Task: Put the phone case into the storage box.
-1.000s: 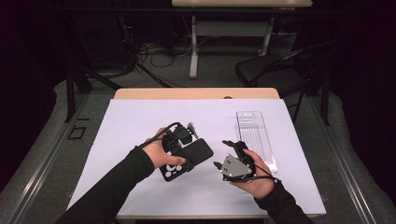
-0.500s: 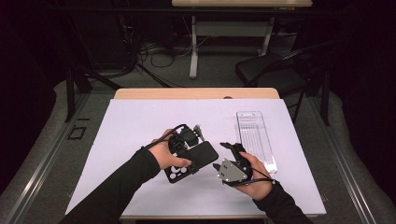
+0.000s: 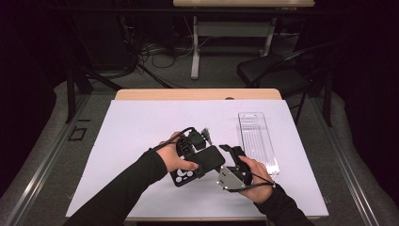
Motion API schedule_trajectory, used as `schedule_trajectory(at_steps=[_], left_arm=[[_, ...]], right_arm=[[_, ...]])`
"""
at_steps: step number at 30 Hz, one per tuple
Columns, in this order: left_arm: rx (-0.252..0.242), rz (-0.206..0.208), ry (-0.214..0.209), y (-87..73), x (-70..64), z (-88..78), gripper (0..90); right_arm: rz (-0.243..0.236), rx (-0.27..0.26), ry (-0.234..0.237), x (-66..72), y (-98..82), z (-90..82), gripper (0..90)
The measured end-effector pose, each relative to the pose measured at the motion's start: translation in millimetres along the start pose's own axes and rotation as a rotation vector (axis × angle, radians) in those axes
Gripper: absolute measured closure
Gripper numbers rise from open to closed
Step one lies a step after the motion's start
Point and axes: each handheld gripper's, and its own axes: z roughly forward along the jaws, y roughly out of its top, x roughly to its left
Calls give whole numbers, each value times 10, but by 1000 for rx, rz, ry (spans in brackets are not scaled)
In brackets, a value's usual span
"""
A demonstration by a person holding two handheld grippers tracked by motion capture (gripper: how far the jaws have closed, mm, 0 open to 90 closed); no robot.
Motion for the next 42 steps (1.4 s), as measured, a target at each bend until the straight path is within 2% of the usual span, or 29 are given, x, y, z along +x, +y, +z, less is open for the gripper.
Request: schedule_trajectory(at_steps=[5, 6, 8, 12, 16, 18, 24, 25, 27, 30, 32, 42], left_arm=[[6, 2, -2, 21, -15, 18, 143], [8, 4, -3, 25, -16, 20, 143], [10, 4, -4, 33, -20, 27, 143], [18, 4, -5, 50, -27, 35, 143], [23, 8, -7, 65, -31, 47, 143], [27, 9, -8, 71, -33, 52, 143], [38, 10, -12, 88, -29, 59, 144], [37, 10, -13, 90, -30, 60, 144], [39, 8, -17, 95, -33, 60, 143], [42, 10, -21, 100, -38, 66, 144], [45, 14, -23, 106, -42, 71, 143], [58, 18, -28, 120, -59, 84, 144]], right_arm=[[-53, 0, -8, 27, 6, 10, 244], [-83, -4, -9, 22, 11, 16, 247], [-100, -3, -12, 43, 12, 22, 251], [-129, 2, -11, 56, 14, 31, 256], [-142, -8, -16, 61, 11, 39, 267], [-136, 11, -19, 74, 12, 24, 278], [-187, 19, -11, 88, 11, 25, 312], [-194, 6, -13, 94, 8, 35, 321], [-222, 9, -17, 100, 8, 37, 337], [-234, 13, -17, 116, 11, 36, 366], [-265, 9, -14, 114, 18, 33, 377], [-342, 18, -23, 166, 24, 38, 444]])
